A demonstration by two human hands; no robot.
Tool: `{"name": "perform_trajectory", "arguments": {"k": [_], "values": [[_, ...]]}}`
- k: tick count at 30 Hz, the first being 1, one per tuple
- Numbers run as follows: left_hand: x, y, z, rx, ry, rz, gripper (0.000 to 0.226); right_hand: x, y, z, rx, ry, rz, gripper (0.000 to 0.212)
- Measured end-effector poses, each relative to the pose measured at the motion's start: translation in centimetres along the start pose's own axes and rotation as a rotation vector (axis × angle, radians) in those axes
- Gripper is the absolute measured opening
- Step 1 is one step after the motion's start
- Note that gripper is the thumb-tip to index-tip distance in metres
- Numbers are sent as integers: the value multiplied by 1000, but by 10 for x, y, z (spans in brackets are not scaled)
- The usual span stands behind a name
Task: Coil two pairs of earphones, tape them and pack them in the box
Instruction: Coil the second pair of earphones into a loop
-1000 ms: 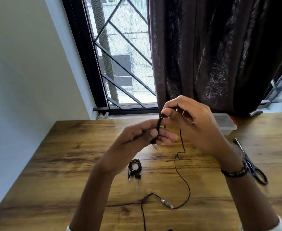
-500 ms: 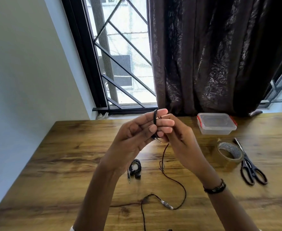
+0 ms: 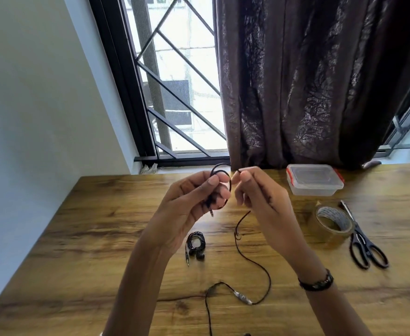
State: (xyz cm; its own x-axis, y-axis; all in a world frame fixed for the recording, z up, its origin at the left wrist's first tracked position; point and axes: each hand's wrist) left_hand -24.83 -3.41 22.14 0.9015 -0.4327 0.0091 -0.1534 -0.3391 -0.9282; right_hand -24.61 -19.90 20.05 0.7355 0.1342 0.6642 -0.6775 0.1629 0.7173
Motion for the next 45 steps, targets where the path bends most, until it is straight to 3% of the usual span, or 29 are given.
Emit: {"name": "perform_trajectory", "arguments": {"k": [9, 22, 26, 31, 35, 38, 45], "values": [[-2, -4, -1, 62, 14, 16, 27, 16, 12, 14, 331, 103, -56, 21], [-6, -8, 2, -129, 355, 114, 28, 24, -2, 7, 309, 164, -31, 20], [-7, -9, 3, -91, 318, 179, 43, 23, -3, 8, 274, 222, -14, 19], [-9, -11, 1, -18, 351, 183, 28, 23, 3, 9, 260, 254, 33, 14], [-8, -10, 3, -119, 476, 187, 32, 28, 5, 7, 333, 273, 0, 16], [-9, -10, 5, -29, 364, 164, 29, 28, 3, 5, 320, 275, 14, 14], [-7, -10, 7, 92, 413, 151, 32, 29, 0, 5, 330, 278, 18, 19]]}}
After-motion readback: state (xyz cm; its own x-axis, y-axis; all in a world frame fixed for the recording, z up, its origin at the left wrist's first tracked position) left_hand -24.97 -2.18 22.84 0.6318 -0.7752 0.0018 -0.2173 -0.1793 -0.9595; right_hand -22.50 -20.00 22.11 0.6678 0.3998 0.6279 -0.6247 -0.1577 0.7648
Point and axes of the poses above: each hand's wrist, its own x-axis towards the middle knuckle, its own z-axis out of the back of the hand, y = z × x, and after that the axes turned 12 degrees about z, right-handed
